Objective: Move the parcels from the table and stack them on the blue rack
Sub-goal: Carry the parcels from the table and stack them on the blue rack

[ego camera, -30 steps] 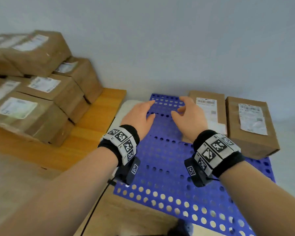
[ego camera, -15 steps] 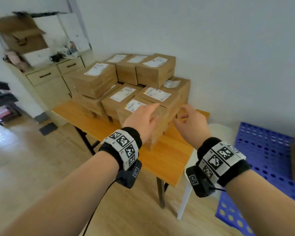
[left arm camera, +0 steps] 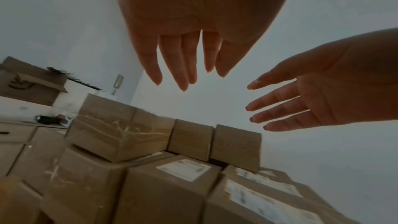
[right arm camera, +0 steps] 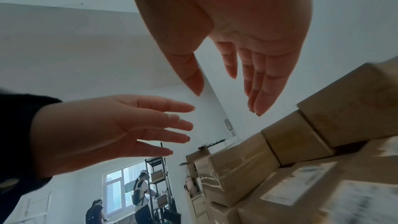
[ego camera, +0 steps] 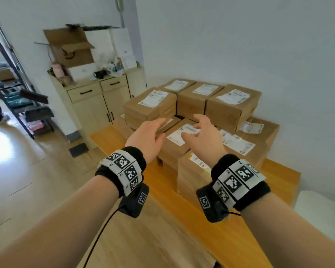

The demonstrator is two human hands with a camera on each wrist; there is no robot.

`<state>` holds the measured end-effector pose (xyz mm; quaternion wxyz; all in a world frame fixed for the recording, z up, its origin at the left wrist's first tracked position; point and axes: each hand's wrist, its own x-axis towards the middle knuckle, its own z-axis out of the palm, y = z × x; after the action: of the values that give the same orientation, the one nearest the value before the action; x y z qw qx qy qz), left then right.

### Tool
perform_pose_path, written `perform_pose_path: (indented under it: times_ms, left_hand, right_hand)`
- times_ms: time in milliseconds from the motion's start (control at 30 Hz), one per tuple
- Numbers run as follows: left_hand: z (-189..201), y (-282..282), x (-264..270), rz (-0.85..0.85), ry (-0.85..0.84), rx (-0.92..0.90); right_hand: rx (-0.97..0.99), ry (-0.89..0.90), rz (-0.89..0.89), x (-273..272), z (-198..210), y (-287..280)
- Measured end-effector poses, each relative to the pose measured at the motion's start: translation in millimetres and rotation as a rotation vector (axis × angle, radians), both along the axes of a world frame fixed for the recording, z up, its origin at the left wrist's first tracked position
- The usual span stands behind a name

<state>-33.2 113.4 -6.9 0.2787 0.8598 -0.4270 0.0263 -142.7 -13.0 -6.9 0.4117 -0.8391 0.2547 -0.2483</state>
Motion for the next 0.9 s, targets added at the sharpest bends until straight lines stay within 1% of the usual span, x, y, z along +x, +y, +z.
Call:
perform_pose_path:
  times_ms: [100, 200, 300, 367, 500, 567, 667, 733, 800, 900]
  left_hand:
    - [2, -4, 48, 0.069, -0.023, 0.033]
    - [-3, -5, 95, 0.154, -0.019, 0.047]
    - [-10, -7, 134, 0.203, 0.043, 0.084]
    - [-13, -12, 161, 0.196, 0.070, 0.111]
    - [-23, -22, 218, 0.109, 0.060, 0.177]
    - [-29, -24, 247, 0.046, 0.090, 0.214]
    - [-36, -29, 283, -0.119, 0.167, 0.172]
    - [-39, -31, 295, -0.200, 0.223, 0.133]
    - [-40, -31, 297, -0.274, 0.238, 0.119]
    - [-38, -24, 294, -0.352, 0.189, 0.063]
  right_hand:
    - [0.036, 0.018, 0.074, 54, 0, -9]
    - [0.025, 0.018, 0.147, 103, -3, -12]
    - [0.041, 0.023, 0.160, 143, -13, -14]
    - [0.056, 0.035, 0.163, 165, -20, -13]
    - [0.056, 0.097, 0.056, 206, -33, -12]
    - [0.059, 0.122, -0.024, 222, -38, -7]
    - [0.098, 0.142, -0.111, 243, -46, 11]
    - [0.115, 0.145, -0.170, 252, -49, 23]
    - [0.111, 0.114, -0.264, 257, -51, 32]
    - [0.080, 0.071, -0.383, 253, -50, 44]
